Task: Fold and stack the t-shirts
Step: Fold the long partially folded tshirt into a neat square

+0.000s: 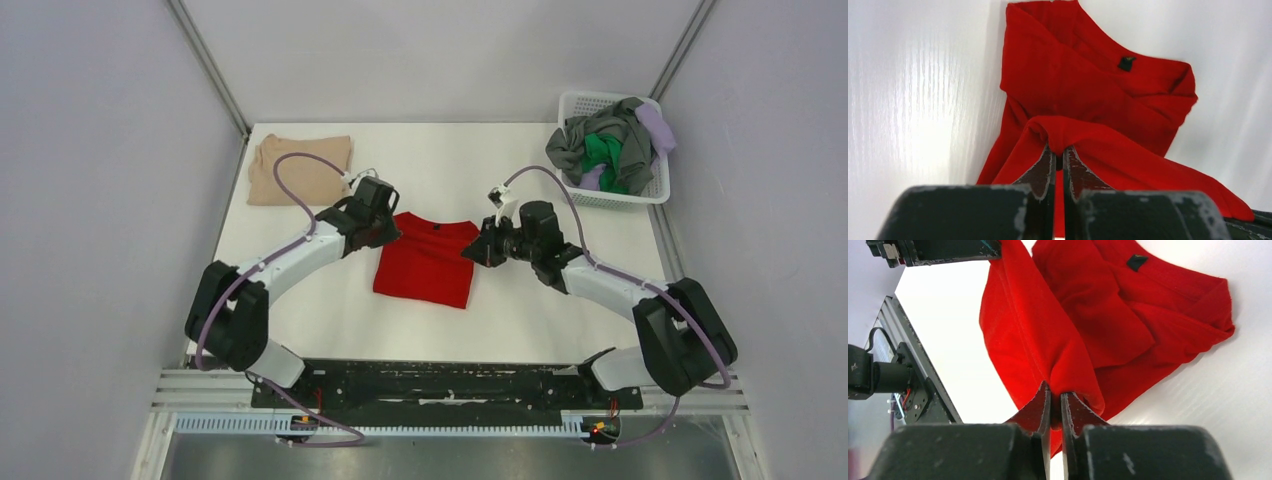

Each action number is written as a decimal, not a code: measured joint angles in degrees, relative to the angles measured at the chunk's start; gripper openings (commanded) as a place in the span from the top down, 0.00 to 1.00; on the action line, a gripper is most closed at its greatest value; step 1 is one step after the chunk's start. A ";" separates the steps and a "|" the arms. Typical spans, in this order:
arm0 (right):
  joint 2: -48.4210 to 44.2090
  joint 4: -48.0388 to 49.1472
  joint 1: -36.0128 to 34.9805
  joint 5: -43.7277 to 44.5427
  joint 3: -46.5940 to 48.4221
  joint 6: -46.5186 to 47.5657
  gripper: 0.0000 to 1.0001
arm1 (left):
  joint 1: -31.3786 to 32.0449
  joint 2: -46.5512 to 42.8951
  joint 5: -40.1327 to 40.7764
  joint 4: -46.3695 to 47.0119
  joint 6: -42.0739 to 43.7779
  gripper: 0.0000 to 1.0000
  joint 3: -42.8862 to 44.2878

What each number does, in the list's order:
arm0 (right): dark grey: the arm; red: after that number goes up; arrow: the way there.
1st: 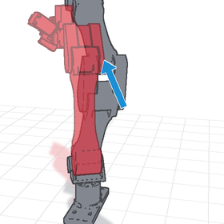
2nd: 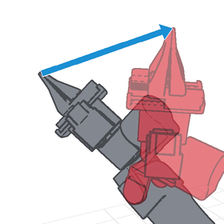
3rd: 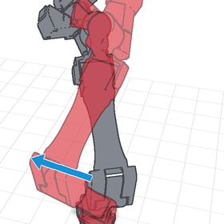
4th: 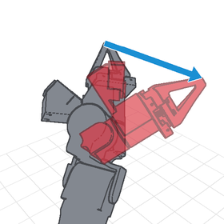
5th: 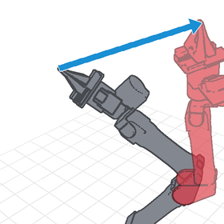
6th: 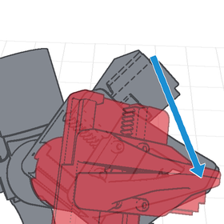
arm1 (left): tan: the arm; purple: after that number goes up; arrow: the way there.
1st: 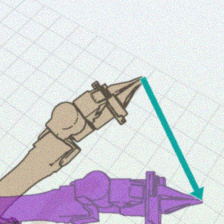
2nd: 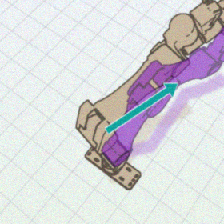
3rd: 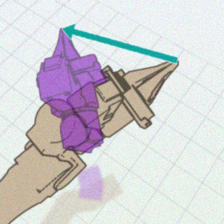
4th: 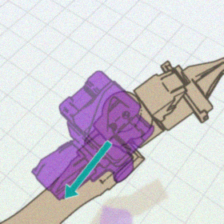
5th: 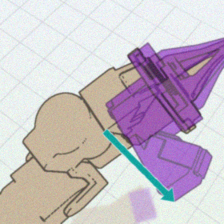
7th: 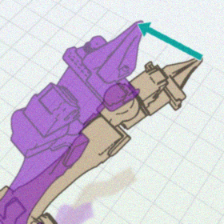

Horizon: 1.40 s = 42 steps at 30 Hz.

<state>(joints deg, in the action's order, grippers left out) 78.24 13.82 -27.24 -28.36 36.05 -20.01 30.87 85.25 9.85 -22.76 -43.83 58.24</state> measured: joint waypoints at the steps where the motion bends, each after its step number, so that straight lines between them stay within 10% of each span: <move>1: 1.20 0.31 0.33 0.00 0.55 0.09 0.92 | -0.09 1.09 0.17 0.15 0.28 0.93 0.57; 7: 7.45 2.97 1.90 -0.26 2.29 0.04 0.77 | -1.33 8.00 0.33 0.13 1.33 0.79 4.83; 9: 9.84 3.98 2.47 -0.37 3.06 -0.11 0.46 | -1.81 9.55 0.33 0.15 1.60 0.28 5.73; 10: 11.17 4.52 2.89 -0.46 3.63 -0.07 0.05 | -2.08 10.32 0.48 0.15 1.95 0.04 6.16; 11: 12.48 4.83 3.43 -0.46 4.26 -0.20 0.02 | -2.38 10.97 0.66 0.11 2.60 0.00 6.58; 27: 9.55 24.04 5.03 -12.11 -1.38 -6.51 0.02 | -4.42 7.93 -15.45 7.23 4.48 0.00 5.66; 34: 23.26 45.86 4.26 -18.56 0.04 -20.09 0.02 | -4.39 16.13 -19.19 11.08 4.48 0.00 8.61; 42: 35.28 46.69 6.01 -14.73 3.45 -21.38 0.02 | -5.44 24.11 -18.32 11.06 4.09 0.00 11.82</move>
<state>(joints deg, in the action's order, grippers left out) 113.51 60.51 -21.23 -43.09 39.51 -41.39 25.43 109.36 -8.47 -11.70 -39.75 70.06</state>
